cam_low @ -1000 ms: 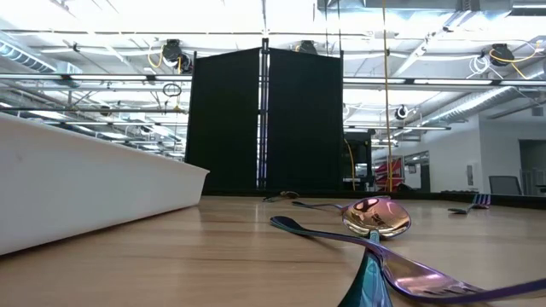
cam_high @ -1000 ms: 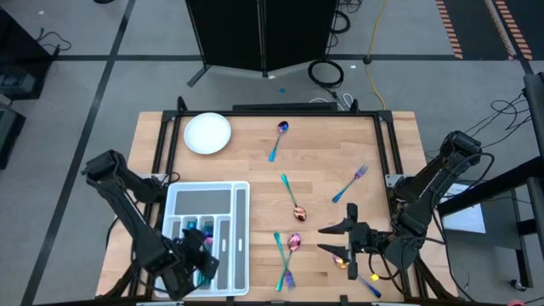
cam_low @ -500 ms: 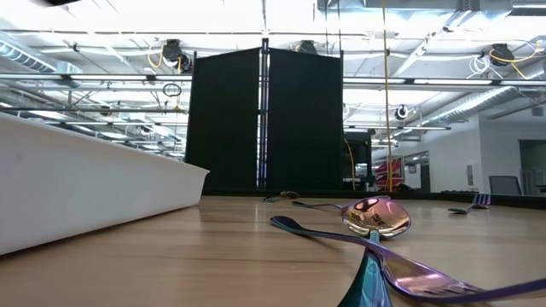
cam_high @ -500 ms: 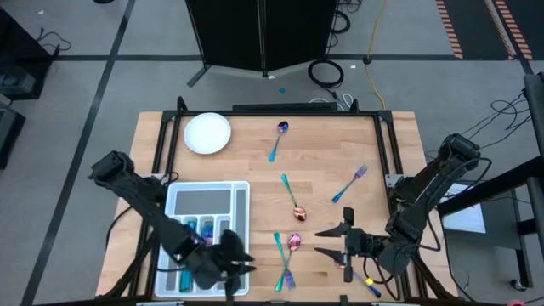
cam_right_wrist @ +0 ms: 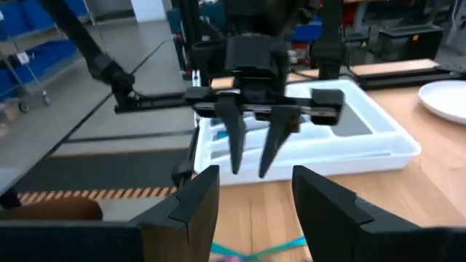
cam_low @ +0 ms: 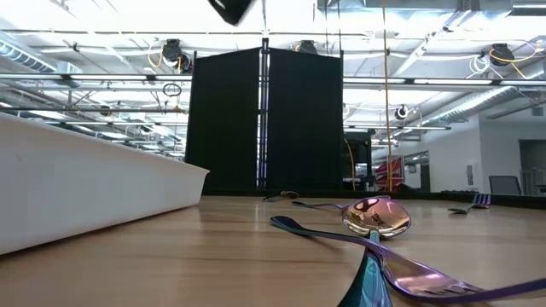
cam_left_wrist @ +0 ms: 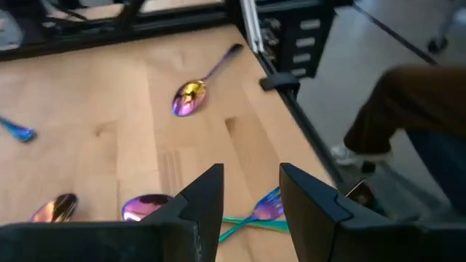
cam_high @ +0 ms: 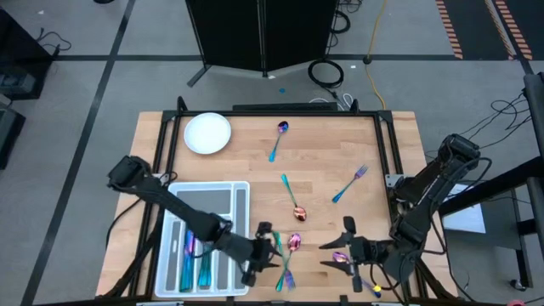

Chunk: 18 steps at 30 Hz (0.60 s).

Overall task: Sort silverware
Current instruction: Put the iridescent blue fork in the silverware tray

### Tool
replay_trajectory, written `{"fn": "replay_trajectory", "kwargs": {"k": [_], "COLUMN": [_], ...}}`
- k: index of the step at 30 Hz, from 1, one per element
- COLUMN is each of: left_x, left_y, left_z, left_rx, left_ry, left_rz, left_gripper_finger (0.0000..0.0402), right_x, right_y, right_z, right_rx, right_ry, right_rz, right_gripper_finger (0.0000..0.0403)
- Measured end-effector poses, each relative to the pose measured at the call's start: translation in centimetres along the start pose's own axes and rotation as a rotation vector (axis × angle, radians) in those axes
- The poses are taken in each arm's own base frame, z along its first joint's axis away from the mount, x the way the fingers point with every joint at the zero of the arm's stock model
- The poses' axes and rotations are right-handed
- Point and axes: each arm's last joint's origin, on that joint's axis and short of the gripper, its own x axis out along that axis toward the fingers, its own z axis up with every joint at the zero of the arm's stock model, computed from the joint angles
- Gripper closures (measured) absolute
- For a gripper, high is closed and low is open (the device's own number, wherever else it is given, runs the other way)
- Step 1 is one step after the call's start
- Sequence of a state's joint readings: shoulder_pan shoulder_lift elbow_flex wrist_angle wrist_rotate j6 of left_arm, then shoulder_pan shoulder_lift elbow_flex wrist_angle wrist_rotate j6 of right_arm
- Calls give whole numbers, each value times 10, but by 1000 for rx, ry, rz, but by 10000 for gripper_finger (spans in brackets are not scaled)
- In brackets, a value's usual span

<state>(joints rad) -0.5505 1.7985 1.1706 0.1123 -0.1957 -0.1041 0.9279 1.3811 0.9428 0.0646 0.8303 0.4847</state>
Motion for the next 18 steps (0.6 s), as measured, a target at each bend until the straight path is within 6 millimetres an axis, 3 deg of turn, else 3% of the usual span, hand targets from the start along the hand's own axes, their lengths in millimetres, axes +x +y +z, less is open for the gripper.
{"fn": "replay_trajectory", "kwargs": {"k": [7,13,18], "left_x": [36,59,77], "left_y": [24,33,45], "left_z": [-24,-25,-32], "left_rx": [138,310,327], "left_ry": [106,188,322], "left_rz": [-84,-119,-190], "left_gripper_finger": [267,267,267], "right_x": [-5,-7,-8], "right_y": [-2,-9,-14], "right_z": [-13,-23,-28], "right_rx": [-20,-7,-18], "right_ry": [89,164,204], "right_rz": [-28,-86,-121], "right_gripper_finger": [241,241,241]}}
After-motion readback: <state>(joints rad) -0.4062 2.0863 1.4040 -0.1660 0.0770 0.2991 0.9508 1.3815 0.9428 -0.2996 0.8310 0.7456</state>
